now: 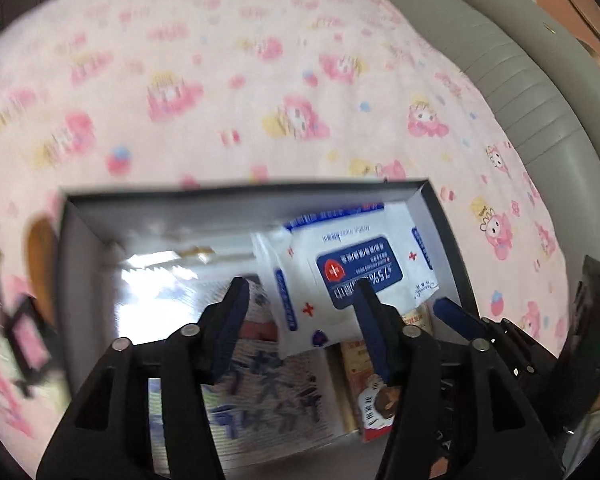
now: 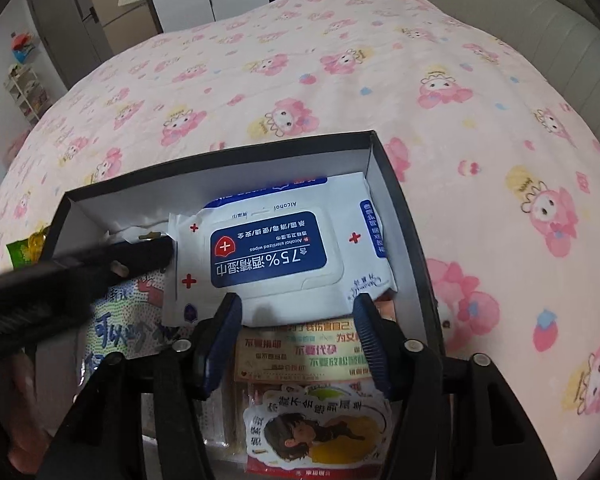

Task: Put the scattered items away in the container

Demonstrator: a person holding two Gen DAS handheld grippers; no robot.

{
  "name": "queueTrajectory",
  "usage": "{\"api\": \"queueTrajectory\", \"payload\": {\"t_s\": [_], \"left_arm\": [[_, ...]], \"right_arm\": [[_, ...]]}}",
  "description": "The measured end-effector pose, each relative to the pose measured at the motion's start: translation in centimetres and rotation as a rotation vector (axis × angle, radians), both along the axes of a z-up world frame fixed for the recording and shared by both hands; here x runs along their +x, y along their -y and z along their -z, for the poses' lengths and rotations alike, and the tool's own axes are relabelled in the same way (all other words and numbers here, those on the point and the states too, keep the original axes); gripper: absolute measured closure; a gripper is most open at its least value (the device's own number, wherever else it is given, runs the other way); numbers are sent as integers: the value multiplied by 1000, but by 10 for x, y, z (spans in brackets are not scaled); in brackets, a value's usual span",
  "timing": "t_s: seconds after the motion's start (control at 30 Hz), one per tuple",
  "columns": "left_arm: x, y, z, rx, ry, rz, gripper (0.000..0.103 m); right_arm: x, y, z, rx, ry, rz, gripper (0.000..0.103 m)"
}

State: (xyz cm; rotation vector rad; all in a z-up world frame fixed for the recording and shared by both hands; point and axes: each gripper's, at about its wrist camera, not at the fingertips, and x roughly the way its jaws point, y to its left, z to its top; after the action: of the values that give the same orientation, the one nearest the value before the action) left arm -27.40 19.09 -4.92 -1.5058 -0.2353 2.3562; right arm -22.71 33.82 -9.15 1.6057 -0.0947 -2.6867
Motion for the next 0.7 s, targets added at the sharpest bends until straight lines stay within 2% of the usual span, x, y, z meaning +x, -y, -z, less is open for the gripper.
{"api": "queueTrajectory", "payload": {"t_s": [0.07,0.13,0.23,0.3,0.4,0.53,0.7], "left_arm": [[4,6,-20,-44,-67,-1,33],[11,17,-41,-84,-139,-14,22],[23,38,-70,-105,-220,-36,12],[33,54,-84,-116,-259,-55,9],[46,79,-101,-130,-283,-85,4],[66,111,-125,-122,-306,-120,4],[99,139,-151,-124,-339,-161,3]], "right_arm": [[4,1,-6,7,-12,9,37],[8,2,-12,13,-24,19,37],[21,17,-39,2,-77,20,36],[31,28,-59,-7,-115,19,35],[46,44,-89,-21,-173,18,25],[66,66,-129,-39,-249,16,24],[90,95,-161,20,-306,8,24]]}}
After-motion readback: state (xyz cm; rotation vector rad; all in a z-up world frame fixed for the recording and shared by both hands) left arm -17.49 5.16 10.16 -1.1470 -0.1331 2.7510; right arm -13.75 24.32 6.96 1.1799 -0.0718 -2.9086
